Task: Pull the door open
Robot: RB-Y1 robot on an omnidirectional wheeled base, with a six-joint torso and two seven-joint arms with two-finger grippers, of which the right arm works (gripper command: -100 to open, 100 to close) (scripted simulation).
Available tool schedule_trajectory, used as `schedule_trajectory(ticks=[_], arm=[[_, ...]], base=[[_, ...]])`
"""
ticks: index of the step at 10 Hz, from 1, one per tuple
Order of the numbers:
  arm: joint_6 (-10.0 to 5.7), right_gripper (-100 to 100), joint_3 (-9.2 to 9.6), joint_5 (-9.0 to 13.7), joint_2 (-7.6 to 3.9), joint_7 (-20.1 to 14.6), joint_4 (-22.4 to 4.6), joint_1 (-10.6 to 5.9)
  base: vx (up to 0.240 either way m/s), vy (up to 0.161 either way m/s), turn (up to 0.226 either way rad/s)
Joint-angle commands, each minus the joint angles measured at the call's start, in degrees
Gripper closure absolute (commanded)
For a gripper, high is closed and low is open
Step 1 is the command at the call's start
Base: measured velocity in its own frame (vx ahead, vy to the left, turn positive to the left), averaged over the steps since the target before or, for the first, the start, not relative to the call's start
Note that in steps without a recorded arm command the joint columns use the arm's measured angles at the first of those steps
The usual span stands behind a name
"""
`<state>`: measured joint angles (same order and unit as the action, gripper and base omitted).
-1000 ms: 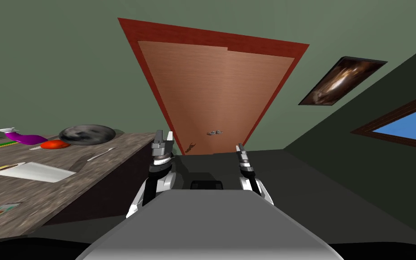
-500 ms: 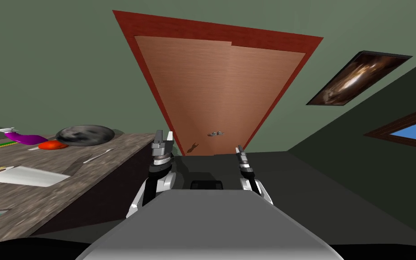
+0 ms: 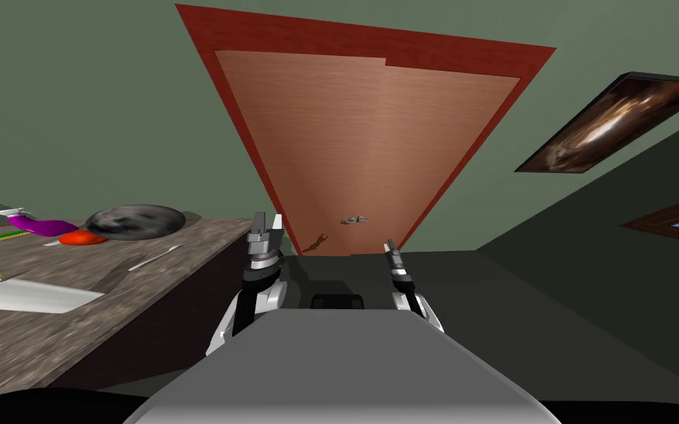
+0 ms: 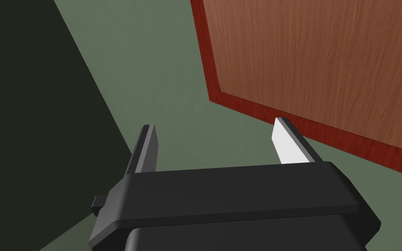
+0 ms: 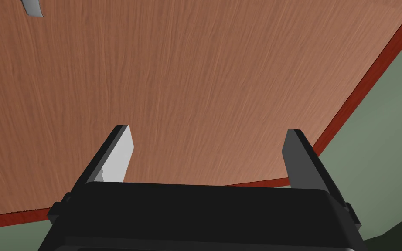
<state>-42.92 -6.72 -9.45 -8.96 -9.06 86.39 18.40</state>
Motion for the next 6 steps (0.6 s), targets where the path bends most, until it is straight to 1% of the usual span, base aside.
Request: schedule_trajectory(ticks=[1, 2, 4, 6], arm=[[-0.68, -100, -0.30, -0.2, -0.21, -0.9, -2.9, -0.85], [-0.68, -100, -0.30, -0.2, -0.21, -0.9, -2.9, -0.85], [-1.33, -100, -0.70, -0.4, -0.62, -2.0, -6.3, -1.77], [-1.99, -100, -1.10, -0.7, -1.02, -3.2, -9.7, -2.69]], base=[[0.085, 0.013, 0.041], [0.058, 0.008, 0.016], [0.068, 0.005, 0.033], [0.112, 0.013, 0.045]])
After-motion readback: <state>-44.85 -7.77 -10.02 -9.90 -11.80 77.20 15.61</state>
